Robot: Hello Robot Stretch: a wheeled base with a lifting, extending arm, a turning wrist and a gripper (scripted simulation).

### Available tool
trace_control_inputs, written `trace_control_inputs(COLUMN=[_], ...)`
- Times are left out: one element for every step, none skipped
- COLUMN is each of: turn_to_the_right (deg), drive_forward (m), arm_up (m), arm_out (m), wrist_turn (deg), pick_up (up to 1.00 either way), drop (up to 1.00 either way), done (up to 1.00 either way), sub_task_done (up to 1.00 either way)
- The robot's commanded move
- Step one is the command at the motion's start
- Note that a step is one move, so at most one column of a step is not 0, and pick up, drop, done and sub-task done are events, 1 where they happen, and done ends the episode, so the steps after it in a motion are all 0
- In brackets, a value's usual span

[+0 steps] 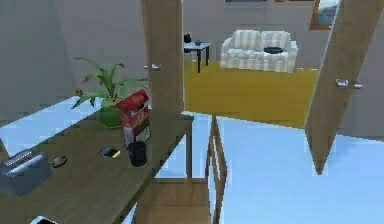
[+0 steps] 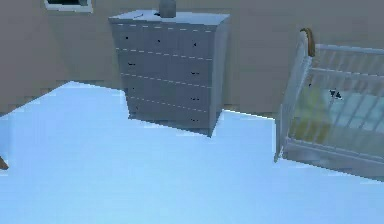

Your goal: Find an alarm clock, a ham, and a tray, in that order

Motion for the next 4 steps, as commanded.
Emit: trace_control_inputs(turn_to_the_right=[45.0,15.0,0.0,-39.0], drive_forward=[0.0,0.0,0.45,0.0], arm_up=[0.0,0.0,0.0,0.0], arm_out=[0.0,0.0,0.0,0.0], wrist_turn=[0.0,0.0,0.0,0.0], pick_up=[0.0,0.0,0.0,0.0], drop=[0.0,0.0,0.0,0.0], done=[0.0,0.0,0.0,0.0], sub_task_done=[0.0,0.0,0.0,0.0])
